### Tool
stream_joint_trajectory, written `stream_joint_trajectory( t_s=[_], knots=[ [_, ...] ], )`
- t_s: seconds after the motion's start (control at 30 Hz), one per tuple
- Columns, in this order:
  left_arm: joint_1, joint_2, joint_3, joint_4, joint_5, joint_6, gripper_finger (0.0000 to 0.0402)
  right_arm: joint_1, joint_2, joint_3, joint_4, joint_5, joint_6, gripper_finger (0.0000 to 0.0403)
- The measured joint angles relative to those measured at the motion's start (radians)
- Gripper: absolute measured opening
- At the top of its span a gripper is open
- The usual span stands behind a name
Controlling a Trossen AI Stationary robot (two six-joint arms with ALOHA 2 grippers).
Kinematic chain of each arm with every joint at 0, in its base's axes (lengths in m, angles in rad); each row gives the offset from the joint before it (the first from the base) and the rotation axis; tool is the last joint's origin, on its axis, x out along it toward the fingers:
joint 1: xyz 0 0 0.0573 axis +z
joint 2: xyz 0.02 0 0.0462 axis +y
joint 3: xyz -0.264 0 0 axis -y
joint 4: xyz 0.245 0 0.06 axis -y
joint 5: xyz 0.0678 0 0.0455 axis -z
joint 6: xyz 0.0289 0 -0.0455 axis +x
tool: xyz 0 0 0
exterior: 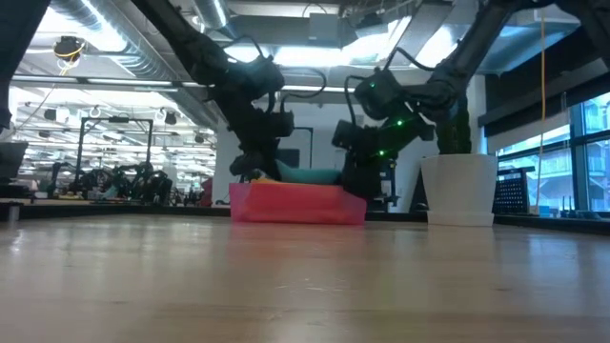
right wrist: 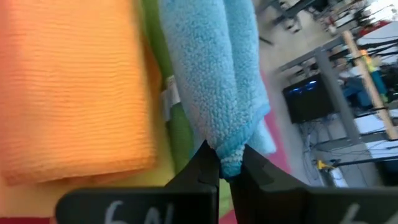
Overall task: Roll microfiber towels into tight, uniform cylinder then place into a basket
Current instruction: Put the rolled blue towel into the red bin, then return to home position
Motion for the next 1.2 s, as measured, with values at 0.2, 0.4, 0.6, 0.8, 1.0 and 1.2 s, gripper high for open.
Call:
stream_joint_trajectory(
  t_s=[0.2, 0.4, 0.6, 0.8, 1.0, 1.2],
  knots=[
    [0.000, 0.005, 0.000, -0.024, -0.002, -0.014, 0.0027, 0.001, -0.001, 0.013, -0.053, -0.008, 0.009, 0.0053],
    [-0.011, 0.004, -0.003, -0.037, -0.078, -0.020, 0.0095, 0.024, -0.047, 0.007, -0.098, 0.055, 0.007, 0.0135],
    [-0.045, -0.017, -0.002, -0.089, -0.121, -0.024, 0.0153, 0.063, -0.116, 0.008, -0.173, 0.125, 0.009, 0.0199],
    [-0.104, -0.062, -0.001, -0.171, -0.121, -0.032, 0.0174, 0.100, -0.195, 0.009, -0.240, 0.124, 0.066, 0.0219],
    [-0.160, -0.136, 0.000, -0.207, -0.186, -0.056, 0.0184, 0.143, -0.301, 0.010, -0.289, 0.155, 0.085, 0.0214],
    [-0.223, -0.284, -0.001, -0.247, -0.200, -0.192, 0.0183, 0.194, -0.461, 0.009, -0.361, 0.155, 0.141, 0.0206]
  ],
)
